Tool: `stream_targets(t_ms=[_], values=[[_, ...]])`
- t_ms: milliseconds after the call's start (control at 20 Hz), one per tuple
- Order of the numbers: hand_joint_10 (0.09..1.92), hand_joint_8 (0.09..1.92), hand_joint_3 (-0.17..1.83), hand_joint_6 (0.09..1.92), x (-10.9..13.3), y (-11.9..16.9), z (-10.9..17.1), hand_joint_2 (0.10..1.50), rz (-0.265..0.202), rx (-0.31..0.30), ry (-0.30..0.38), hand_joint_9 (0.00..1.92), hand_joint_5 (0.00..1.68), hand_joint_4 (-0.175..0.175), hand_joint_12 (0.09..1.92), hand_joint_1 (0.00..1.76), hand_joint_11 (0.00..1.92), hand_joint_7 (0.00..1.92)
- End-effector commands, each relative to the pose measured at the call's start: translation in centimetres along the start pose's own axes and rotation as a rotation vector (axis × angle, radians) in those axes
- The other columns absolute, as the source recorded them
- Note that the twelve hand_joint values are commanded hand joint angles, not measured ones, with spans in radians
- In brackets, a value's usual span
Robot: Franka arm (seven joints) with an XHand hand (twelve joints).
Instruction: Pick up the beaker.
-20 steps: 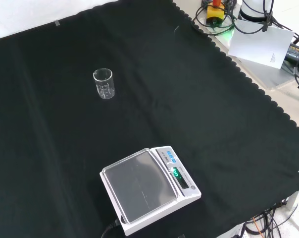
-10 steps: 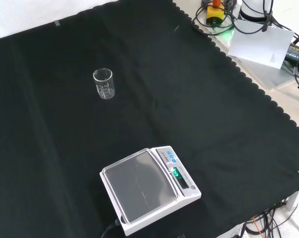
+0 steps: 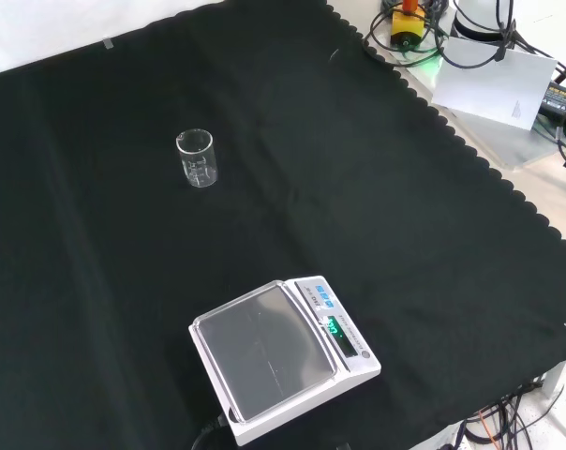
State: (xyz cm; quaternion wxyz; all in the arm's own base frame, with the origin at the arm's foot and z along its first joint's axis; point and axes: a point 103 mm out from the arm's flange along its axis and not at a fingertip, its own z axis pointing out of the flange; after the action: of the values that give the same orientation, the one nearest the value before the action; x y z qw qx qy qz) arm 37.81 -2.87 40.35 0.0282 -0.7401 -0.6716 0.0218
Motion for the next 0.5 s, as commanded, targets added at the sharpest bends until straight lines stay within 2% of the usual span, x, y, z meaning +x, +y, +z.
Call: stream_targets(t_ms=[50, 300, 500], values=[[0.88, 0.66, 0.31, 0.09, -3.2, 9.3, 5.7, 0.67, -0.002, 0.025, 0.039, 0.06, 0.09, 0.012, 1.16, 0.67, 0.00, 0.02], [0.88, 0.66, 0.30, 0.09, -3.7, 12.7, 8.1, 0.68, 0.004, 0.033, 0.075, 0.05, 0.09, 0.013, 1.14, 0.67, 0.00, 0.01], [0.87, 0.62, 0.28, 0.09, -3.5, 14.9, 11.2, 0.69, 0.004, 0.086, 0.088, 0.04, 0.06, 0.019, 1.09, 0.68, 0.00, 0.00]])
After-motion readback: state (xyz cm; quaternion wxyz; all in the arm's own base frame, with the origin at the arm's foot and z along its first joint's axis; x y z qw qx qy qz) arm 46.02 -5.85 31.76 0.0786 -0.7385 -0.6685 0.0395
